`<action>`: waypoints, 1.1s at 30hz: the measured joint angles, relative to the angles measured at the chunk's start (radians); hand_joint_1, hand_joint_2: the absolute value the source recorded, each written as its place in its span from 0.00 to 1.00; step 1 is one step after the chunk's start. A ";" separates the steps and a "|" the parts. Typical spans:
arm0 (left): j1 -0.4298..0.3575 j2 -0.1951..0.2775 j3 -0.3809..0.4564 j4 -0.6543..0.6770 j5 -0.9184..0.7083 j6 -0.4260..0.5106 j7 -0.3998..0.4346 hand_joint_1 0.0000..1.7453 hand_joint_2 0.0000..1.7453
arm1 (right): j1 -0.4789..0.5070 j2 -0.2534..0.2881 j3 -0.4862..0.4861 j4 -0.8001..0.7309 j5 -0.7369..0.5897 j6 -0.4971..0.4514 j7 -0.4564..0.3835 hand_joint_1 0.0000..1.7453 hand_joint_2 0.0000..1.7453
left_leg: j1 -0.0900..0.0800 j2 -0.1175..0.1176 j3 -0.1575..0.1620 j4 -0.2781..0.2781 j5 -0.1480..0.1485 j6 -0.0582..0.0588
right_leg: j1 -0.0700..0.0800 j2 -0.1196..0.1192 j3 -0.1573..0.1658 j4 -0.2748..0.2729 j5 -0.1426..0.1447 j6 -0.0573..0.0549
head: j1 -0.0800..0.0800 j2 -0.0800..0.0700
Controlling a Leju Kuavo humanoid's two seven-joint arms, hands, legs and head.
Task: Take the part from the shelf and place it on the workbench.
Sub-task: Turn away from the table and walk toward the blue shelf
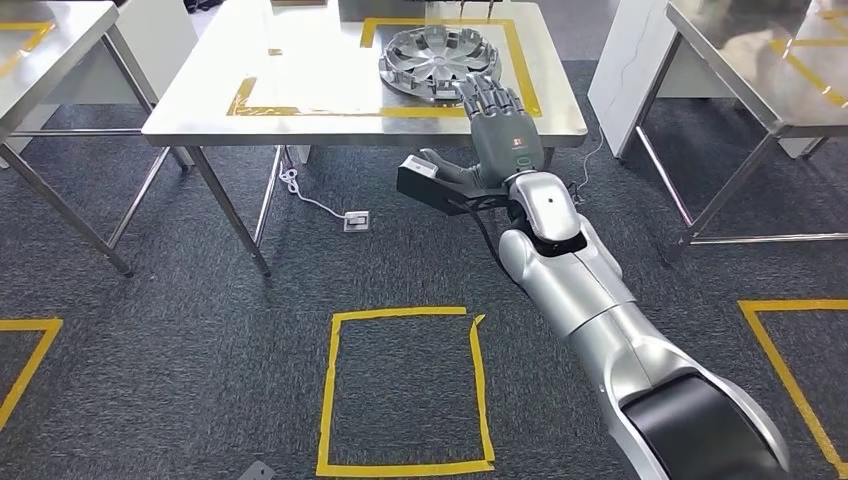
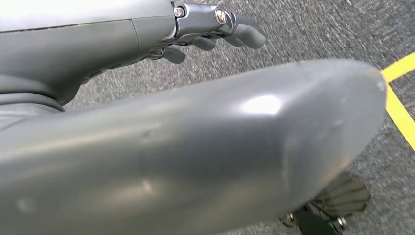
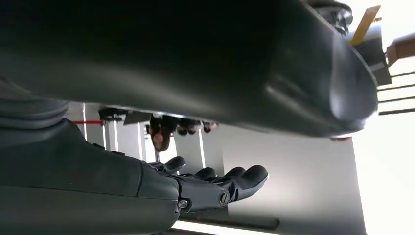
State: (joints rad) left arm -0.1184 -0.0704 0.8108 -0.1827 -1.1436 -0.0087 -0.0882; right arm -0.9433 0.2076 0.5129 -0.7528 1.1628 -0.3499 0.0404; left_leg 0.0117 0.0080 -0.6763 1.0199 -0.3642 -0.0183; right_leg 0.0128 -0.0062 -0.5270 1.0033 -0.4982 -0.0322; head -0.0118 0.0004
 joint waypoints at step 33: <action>0.064 0.019 0.070 0.004 0.025 0.006 0.031 0.00 0.00 | 0.896 -0.269 -0.757 0.540 -0.874 0.301 0.415 0.00 1.00 | -0.003 -0.008 -0.015 0.093 -0.120 -0.007 | -0.011 -0.002 -0.016 -0.007 0.009 0.000 | 0.010 0.000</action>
State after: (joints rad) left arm -0.0541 -0.0518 0.8810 -0.1786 -1.1190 -0.0031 -0.0575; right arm -0.0472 -0.0614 -0.2436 -0.2126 0.2884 -0.0487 0.4550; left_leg 0.0085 -0.0003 -0.6911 1.1124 -0.4847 -0.0256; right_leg 0.0022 -0.0082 -0.5427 0.9966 -0.4896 -0.0326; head -0.0016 0.0004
